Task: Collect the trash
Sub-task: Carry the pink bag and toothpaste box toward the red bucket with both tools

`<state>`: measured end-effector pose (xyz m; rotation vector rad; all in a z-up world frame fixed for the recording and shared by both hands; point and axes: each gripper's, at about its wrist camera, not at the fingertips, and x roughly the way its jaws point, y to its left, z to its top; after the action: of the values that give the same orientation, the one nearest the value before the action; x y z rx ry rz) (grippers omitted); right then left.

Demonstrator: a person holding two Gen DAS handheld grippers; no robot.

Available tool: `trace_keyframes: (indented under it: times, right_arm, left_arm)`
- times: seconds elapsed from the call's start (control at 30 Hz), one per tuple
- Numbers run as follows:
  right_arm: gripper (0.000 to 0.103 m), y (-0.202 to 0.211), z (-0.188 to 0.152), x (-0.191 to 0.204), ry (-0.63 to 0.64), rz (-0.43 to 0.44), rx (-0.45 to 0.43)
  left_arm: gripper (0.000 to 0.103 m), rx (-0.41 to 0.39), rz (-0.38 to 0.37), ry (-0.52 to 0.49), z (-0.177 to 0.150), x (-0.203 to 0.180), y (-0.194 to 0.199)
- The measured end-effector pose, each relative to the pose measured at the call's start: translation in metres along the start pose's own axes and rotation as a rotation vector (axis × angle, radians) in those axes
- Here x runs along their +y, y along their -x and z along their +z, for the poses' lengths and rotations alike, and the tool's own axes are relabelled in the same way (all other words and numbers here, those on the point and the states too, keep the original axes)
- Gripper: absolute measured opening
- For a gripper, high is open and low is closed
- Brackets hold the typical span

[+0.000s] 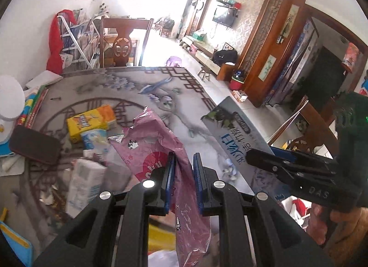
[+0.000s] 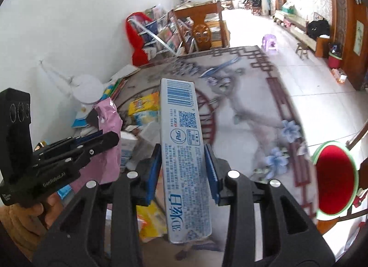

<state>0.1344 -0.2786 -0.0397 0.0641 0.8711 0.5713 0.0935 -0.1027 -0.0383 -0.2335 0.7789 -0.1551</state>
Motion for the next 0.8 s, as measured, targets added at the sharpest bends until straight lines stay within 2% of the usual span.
trace_keyframes:
  times: [0.2, 0.37, 0.63, 0.8]
  right_arm:
    - [0.036, 0.022, 0.003, -0.049, 0.003, -0.026, -0.036]
    - [0.036, 0.045, 0.003, -0.098, -0.054, -0.07, -0.096]
    - [0.036, 0.063, -0.011, -0.172, -0.173, -0.157, -0.099]
    - [0.037, 0.072, -0.028, -0.216, -0.252, -0.235, -0.094]
  left_arm:
    - [0.014, -0.003, 0.008, -0.013, 0.006, -0.05, -0.025]
    - [0.014, 0.008, 0.007, -0.032, 0.012, -0.088, -0.043]
    - [0.014, 0.029, -0.025, -0.083, 0.022, -0.139, -0.07]
    - [0.014, 0.061, -0.077, -0.114, 0.028, -0.172, -0.094]
